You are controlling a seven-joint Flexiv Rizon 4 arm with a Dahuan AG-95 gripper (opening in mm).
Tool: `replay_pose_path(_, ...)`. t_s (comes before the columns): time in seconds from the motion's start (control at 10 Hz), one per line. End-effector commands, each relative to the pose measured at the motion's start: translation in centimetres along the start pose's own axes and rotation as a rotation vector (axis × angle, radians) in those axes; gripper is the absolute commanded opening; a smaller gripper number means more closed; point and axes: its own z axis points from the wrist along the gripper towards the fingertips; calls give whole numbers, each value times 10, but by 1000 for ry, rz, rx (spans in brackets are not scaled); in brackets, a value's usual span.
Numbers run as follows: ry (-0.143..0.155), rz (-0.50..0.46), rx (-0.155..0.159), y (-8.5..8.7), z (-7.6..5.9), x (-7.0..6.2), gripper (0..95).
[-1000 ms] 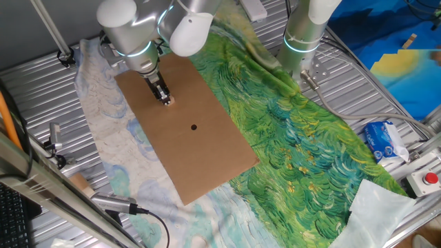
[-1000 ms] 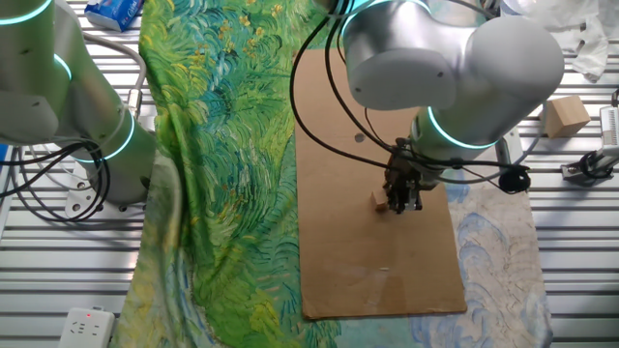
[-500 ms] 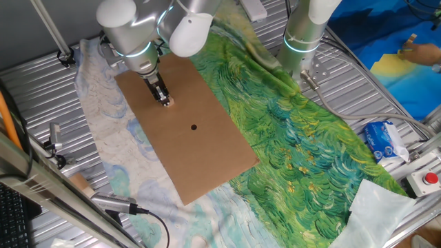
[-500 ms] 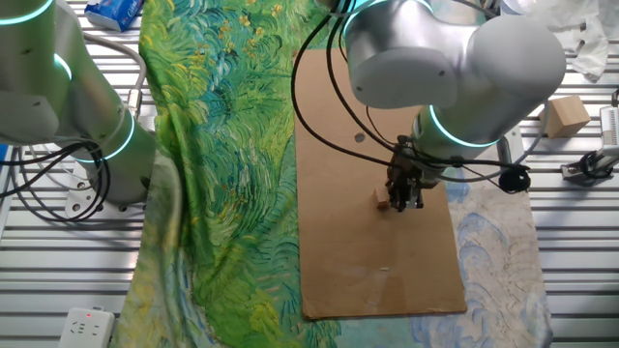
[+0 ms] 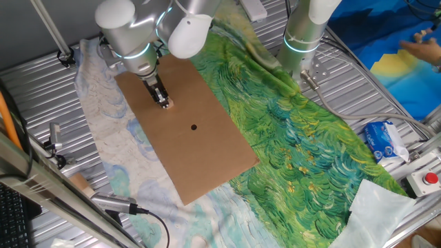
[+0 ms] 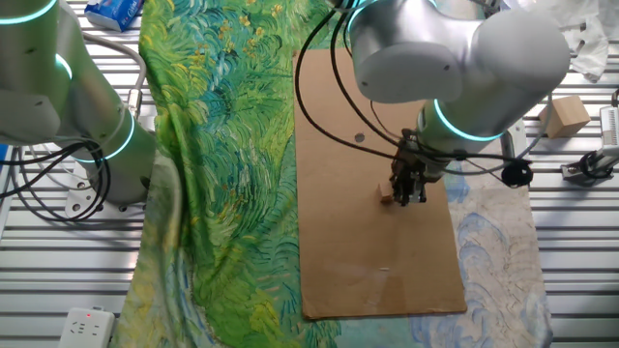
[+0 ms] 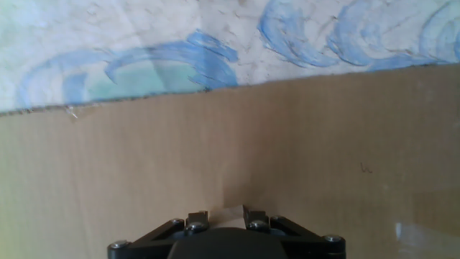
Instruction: Hold a small block with the gripper and sweep it from left to right on the table
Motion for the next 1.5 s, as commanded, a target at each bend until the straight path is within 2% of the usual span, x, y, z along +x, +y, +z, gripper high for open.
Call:
replay_pose_path(0.1,1,10,4,9,18,-5,0)
replay_pose_path(0.4,1,36,2,34,20,-17,0)
replay_pose_path(0.9,-5,68,10,74,17,-27,0)
replay_pose_path(1.1,-4,81,14,83,11,-28,0)
replay_pose_path(1.5,-8,106,11,100,13,-30,0)
